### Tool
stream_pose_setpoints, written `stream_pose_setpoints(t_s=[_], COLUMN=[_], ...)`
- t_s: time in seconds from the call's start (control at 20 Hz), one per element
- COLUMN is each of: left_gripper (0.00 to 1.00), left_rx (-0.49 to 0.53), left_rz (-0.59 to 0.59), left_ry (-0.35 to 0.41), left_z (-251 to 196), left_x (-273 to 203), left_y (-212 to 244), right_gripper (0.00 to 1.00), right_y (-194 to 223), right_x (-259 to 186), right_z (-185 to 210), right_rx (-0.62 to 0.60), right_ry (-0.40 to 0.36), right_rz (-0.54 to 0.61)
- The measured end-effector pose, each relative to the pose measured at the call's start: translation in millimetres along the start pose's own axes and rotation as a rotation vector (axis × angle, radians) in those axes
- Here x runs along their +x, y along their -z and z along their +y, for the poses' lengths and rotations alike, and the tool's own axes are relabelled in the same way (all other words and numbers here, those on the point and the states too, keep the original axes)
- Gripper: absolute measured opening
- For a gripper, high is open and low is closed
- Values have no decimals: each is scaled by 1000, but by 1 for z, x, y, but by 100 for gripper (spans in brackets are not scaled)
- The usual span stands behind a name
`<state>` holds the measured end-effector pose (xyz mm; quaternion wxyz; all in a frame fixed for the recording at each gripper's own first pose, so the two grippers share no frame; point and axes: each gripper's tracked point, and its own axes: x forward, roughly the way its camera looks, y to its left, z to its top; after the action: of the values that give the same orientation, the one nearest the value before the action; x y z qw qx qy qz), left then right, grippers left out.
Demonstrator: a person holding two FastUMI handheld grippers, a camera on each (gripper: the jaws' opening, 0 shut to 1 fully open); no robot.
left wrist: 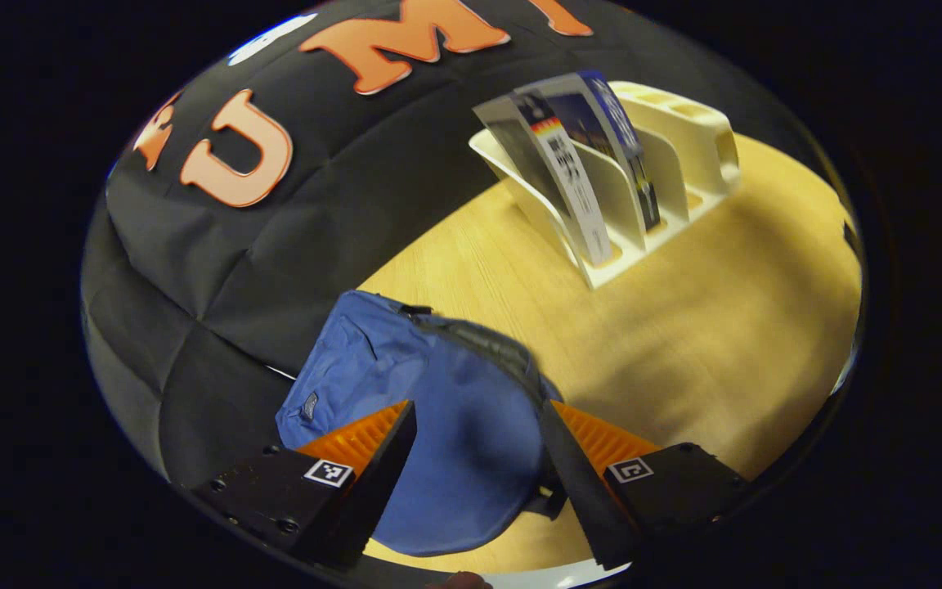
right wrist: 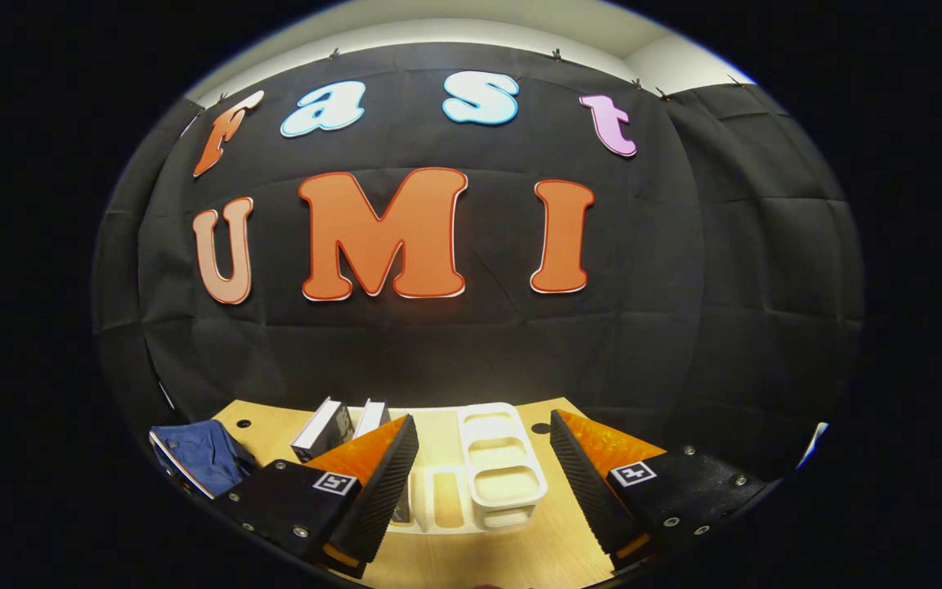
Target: Open the schoolbag, grab two books from the bookshelf and put them into the schoolbag.
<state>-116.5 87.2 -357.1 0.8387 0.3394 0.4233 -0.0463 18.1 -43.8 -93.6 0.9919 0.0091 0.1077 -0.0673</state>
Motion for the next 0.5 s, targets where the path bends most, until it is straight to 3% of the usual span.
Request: stream_pose_setpoints(t_s=[0.3,0.5], left_gripper=[96,96], left_rx=[83,131], left_rz=[128,138], left_ry=[-48,-92], left_z=[-13,-12], left_x=[16,22], left_y=[49,54], right_gripper=[96,97], right_y=[11,12], right_x=[4,5], right_z=[-8,-5], right_rx=[-40,-67], right_ry=[29,27], right_rz=[36,42])
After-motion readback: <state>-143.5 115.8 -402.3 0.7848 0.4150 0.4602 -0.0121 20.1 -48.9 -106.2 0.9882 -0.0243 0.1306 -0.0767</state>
